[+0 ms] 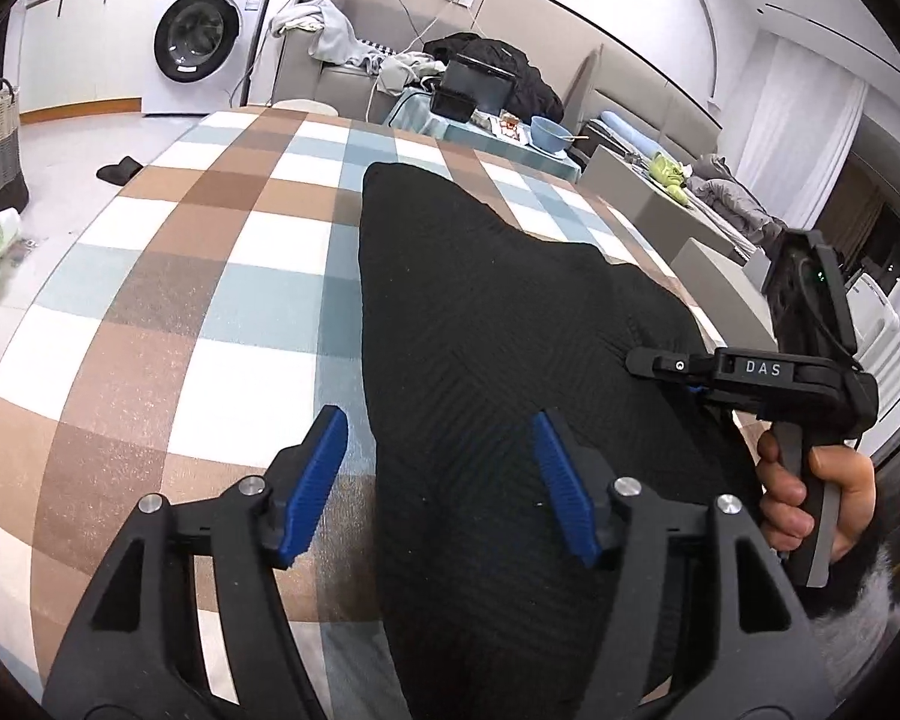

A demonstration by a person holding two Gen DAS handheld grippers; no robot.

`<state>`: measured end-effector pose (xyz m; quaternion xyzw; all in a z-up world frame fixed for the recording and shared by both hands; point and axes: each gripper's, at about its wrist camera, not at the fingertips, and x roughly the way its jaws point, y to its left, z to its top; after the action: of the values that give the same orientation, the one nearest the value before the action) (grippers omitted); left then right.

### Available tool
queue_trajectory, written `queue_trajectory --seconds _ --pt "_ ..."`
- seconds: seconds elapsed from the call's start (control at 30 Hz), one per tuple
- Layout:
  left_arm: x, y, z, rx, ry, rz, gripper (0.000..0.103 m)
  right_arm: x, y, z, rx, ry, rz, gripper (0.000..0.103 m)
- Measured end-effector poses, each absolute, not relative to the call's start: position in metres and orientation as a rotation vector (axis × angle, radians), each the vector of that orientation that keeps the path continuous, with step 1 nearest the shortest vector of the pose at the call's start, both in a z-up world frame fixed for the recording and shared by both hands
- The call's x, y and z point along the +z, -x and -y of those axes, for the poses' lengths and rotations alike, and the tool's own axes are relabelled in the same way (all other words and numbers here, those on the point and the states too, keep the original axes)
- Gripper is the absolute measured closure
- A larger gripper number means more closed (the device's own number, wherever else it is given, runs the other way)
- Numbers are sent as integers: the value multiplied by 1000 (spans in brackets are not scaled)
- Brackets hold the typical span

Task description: Fold small clothes

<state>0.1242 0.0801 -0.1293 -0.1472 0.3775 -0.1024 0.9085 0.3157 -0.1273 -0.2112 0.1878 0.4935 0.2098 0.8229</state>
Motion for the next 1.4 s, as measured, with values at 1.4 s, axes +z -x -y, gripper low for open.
queue_trajectory --seconds 1.4 --pt "-139 -106 -47 -259 216 -858 40 -195 -232 178 539 -403 -1002 61"
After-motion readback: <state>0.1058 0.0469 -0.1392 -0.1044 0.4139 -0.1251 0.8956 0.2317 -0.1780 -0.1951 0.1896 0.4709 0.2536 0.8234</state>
